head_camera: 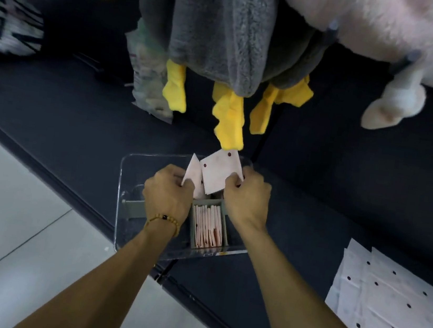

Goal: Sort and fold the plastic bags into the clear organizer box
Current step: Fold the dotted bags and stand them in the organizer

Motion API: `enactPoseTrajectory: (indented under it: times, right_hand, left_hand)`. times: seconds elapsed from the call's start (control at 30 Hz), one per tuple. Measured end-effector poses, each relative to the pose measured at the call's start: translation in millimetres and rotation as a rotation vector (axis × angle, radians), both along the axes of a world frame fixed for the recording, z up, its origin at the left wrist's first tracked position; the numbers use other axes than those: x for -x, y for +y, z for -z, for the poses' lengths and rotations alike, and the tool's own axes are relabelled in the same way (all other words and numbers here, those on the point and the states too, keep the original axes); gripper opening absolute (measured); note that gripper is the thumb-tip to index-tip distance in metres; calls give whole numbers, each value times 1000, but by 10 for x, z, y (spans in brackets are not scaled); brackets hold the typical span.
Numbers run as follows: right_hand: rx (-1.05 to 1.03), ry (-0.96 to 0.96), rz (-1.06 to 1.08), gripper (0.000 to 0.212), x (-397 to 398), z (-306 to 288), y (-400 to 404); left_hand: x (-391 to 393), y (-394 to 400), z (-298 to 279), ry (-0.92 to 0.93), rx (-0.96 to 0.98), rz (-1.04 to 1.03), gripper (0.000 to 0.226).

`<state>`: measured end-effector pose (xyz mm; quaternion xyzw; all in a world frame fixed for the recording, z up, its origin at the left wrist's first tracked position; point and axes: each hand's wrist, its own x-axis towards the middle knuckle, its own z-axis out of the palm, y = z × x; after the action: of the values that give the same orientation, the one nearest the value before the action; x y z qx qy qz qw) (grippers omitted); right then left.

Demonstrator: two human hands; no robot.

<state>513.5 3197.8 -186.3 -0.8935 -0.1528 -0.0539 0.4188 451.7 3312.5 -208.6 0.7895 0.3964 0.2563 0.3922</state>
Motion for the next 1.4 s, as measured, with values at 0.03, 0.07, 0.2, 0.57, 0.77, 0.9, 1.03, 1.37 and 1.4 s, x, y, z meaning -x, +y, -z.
enactPoseTrajectory:
  times: [0.03,0.07,0.2,0.57,0.77,0.9,1.03,1.37,1.4]
  right_hand:
    - [60,-31,-17,18,10,4,57]
    - [105,-49,-38,17,22,7,103]
    - [146,-74,-36,21,-9,13,64]
    - [-213,400,-150,18,-24,-46,10]
    - [27,317,41,20,-209,21,-55]
    - [-16,232,91,11,-186,52,-122]
    - [-439,429,15,21,-115,30,-179]
    - [55,171,5,18,-144,98,1]
    - [118,168,-85,18,-125,105,52]
  left_hand:
    - [14,5,4,-1,-4,11,7]
    - [27,7,12,-4,-8,23,7]
    - [56,4,28,-59,4,44,5]
    - [192,-3,73,-131,105,62,8]
    - [188,2,77,-131,129,54,7]
    - [184,3,79,-147,133,44,7]
    - [177,14,77,-150,132,42,7]
    - [165,5,67,-179,142,57,5]
    - [164,3,61,-178,138,71,5]
